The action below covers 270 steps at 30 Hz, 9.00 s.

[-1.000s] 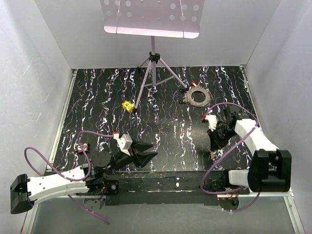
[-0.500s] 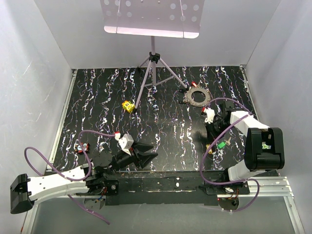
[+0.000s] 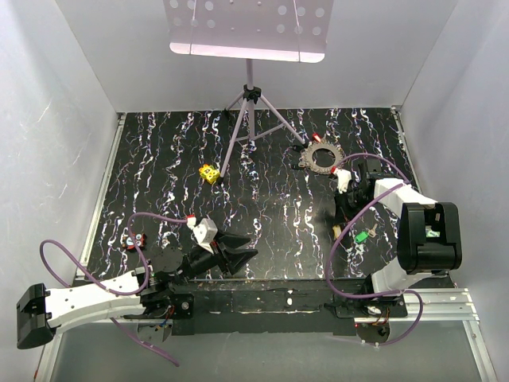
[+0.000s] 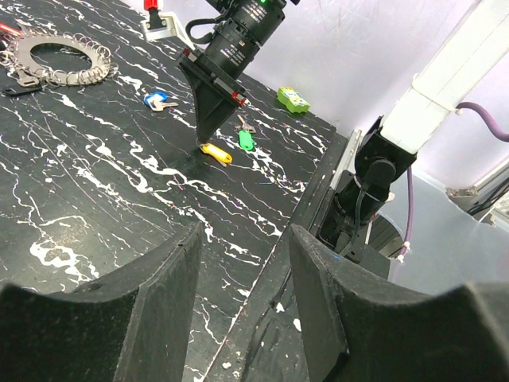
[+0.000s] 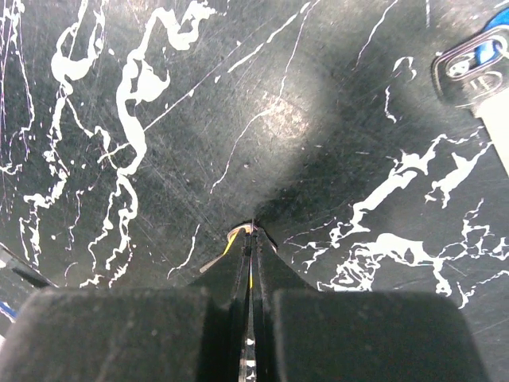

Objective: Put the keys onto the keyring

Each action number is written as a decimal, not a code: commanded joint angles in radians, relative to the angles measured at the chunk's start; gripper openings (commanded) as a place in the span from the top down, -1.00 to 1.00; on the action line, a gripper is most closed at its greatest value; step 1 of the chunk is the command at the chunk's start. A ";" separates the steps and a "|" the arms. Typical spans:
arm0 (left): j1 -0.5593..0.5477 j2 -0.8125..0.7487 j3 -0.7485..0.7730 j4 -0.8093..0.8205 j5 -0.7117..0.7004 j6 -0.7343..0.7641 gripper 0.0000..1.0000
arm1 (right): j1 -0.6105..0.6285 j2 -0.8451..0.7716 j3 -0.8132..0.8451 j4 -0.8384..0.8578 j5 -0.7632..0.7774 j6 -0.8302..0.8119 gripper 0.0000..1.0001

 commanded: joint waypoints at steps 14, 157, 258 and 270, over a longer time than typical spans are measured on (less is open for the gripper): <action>0.005 -0.006 -0.017 0.021 -0.009 -0.011 0.06 | 0.005 0.025 0.027 0.071 -0.009 0.055 0.97; 0.145 0.378 0.224 -0.272 -0.162 -0.151 -0.96 | -0.207 0.788 1.028 -0.163 -0.191 0.615 0.59; 0.148 0.149 0.201 -0.341 -0.125 -0.177 -0.91 | -0.247 0.252 0.778 -0.053 -0.560 0.558 0.97; 0.148 0.046 0.184 -0.395 -0.141 -0.174 -0.89 | -0.075 0.107 0.669 -0.082 -0.492 0.442 0.97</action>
